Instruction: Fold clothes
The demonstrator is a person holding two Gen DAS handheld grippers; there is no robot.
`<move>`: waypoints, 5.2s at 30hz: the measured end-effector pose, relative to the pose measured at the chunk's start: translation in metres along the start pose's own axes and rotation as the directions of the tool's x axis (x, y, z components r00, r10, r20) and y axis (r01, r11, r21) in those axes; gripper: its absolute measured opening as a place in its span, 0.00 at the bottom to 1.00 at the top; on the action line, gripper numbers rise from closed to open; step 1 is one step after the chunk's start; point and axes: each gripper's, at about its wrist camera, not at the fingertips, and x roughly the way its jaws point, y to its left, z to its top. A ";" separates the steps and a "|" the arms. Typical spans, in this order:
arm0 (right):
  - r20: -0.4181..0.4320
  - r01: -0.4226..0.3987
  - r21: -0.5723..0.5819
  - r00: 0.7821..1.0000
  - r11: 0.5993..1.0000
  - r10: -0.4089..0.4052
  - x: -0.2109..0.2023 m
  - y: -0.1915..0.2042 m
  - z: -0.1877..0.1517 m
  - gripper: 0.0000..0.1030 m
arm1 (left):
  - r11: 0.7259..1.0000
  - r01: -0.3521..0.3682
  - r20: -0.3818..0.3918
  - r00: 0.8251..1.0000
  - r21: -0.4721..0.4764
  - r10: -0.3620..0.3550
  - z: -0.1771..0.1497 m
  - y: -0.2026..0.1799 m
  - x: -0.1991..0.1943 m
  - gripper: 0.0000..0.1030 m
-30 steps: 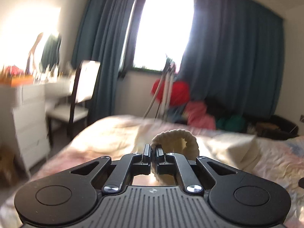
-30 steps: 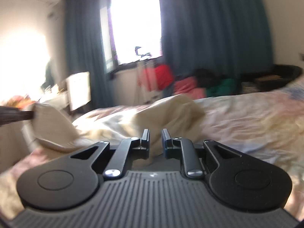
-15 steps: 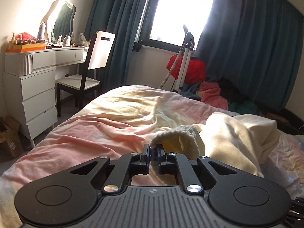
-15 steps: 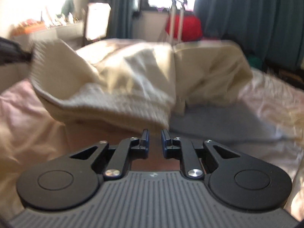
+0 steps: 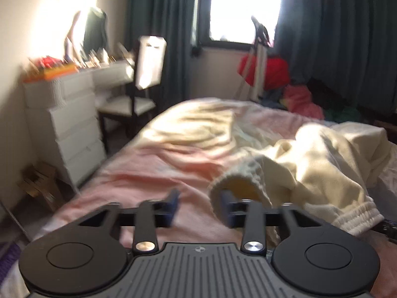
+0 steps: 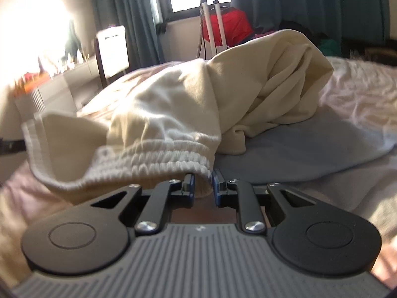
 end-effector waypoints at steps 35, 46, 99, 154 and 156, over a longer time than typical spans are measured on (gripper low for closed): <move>0.094 0.098 0.248 0.988 0.964 -0.125 -0.041 -0.070 0.000 0.18 | 0.978 0.090 0.176 0.977 0.188 -0.123 0.101 -0.148 0.070 0.16; 0.019 0.130 0.153 0.991 0.980 -0.134 0.013 -0.047 -0.001 0.18 | 0.954 -0.153 -0.043 0.988 -0.259 0.147 0.222 -0.002 0.229 0.16; 0.028 0.164 0.376 0.982 0.912 -0.188 0.097 -0.091 0.062 0.82 | 0.468 0.190 -0.009 0.921 -0.863 -0.389 -0.043 0.077 0.127 0.80; 0.129 0.262 -0.141 0.961 0.955 -0.245 0.071 -0.096 0.110 0.81 | 0.471 0.342 0.252 0.936 -0.814 -0.244 0.001 0.099 0.143 0.21; 0.080 0.154 -0.173 0.987 0.973 -0.142 0.058 -0.082 0.090 0.81 | 0.495 0.341 0.251 0.937 -0.799 -0.242 0.004 0.096 0.137 0.21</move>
